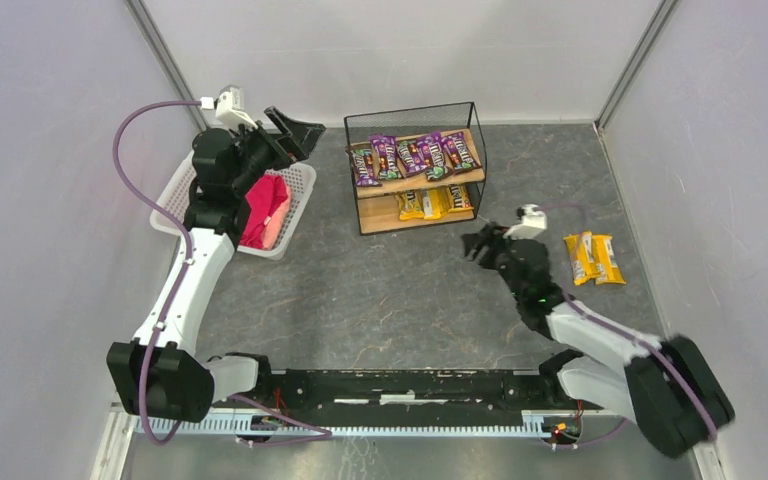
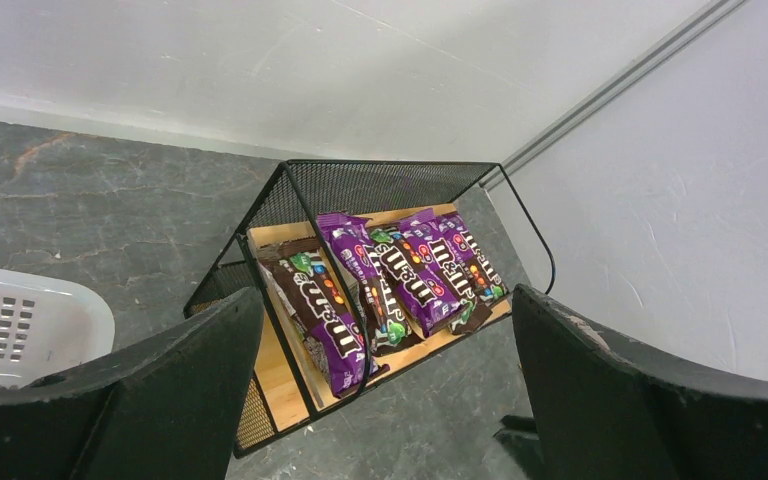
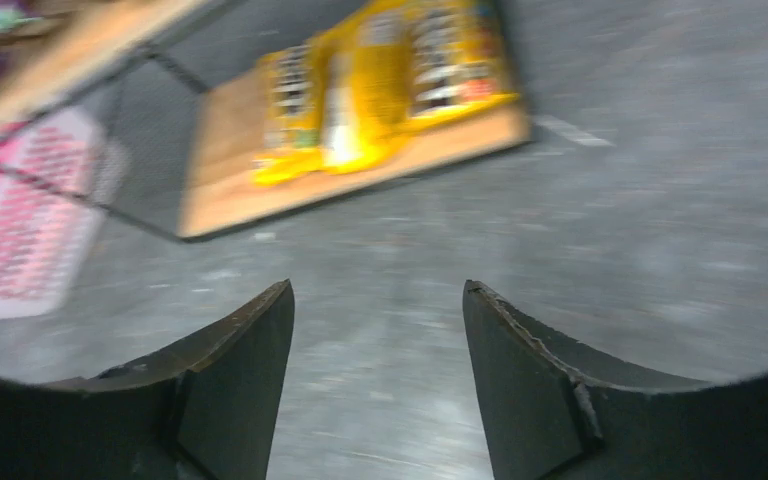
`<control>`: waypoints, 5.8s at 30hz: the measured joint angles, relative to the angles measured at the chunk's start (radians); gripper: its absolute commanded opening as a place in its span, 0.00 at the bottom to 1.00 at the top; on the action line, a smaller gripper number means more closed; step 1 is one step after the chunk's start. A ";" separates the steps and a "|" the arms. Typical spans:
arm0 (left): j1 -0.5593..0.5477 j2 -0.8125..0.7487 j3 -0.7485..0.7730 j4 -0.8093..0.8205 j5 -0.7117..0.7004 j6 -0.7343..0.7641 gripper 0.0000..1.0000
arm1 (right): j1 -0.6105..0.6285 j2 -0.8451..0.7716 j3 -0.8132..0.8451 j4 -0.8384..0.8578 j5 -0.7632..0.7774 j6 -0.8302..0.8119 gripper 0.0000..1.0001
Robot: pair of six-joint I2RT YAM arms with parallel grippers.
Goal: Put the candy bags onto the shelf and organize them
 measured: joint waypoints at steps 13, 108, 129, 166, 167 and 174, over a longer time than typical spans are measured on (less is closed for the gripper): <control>-0.059 0.000 0.000 -0.003 -0.005 0.001 1.00 | -0.668 -0.219 0.050 -0.501 0.018 -0.320 0.97; -0.037 0.035 0.000 -0.014 -0.005 -0.006 1.00 | 0.042 0.033 -0.161 -0.100 -0.359 -0.016 0.41; -0.037 0.035 0.000 -0.015 -0.005 -0.006 1.00 | 0.103 0.166 -0.114 0.126 -0.400 0.079 0.15; -0.013 0.036 0.002 -0.018 0.005 -0.007 1.00 | 0.180 0.809 0.592 0.266 -0.003 -0.163 0.20; -0.013 0.037 0.002 -0.017 0.005 -0.007 1.00 | 0.180 0.812 0.597 0.254 0.003 -0.167 0.20; -0.013 0.038 0.002 -0.013 0.005 -0.007 1.00 | 0.181 0.826 0.615 0.196 0.035 -0.191 0.21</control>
